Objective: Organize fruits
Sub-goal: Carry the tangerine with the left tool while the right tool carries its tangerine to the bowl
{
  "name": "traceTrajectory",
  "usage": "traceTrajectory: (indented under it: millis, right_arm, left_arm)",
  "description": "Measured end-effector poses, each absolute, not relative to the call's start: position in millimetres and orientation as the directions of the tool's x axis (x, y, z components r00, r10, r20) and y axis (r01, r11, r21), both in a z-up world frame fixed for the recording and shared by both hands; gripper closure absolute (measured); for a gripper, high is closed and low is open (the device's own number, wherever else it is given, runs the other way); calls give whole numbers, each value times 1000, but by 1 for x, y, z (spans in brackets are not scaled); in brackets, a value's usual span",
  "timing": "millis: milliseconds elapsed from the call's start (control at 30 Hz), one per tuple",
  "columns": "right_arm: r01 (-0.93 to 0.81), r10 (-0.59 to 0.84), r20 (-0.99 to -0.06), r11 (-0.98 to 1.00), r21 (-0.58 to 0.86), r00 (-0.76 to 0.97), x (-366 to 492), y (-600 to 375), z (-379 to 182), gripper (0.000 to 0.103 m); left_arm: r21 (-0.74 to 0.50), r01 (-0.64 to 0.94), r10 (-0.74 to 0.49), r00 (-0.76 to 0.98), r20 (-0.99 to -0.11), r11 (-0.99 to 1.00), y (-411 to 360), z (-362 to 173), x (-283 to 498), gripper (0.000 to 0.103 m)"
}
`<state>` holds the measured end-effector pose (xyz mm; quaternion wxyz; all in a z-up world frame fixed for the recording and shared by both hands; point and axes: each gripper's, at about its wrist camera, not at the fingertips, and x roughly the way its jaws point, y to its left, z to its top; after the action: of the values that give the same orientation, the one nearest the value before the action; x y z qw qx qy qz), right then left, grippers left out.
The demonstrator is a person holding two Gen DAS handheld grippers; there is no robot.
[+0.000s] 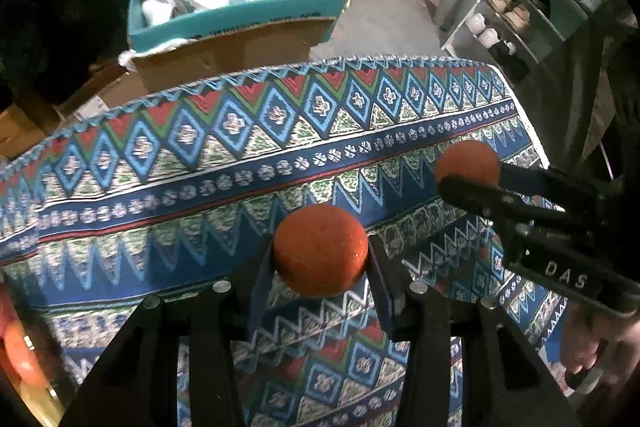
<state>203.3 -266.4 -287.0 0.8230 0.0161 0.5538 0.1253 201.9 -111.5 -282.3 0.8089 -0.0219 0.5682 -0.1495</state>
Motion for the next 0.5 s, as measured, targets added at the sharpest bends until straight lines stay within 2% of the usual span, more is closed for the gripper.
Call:
traceTrajectory:
  millis: [500]
  right_arm:
    - [-271,263,-859,950,152,439,172,-234,-226,55]
  left_arm:
    - [-213,163,-262,407,-875,963,-66,-231,158,58]
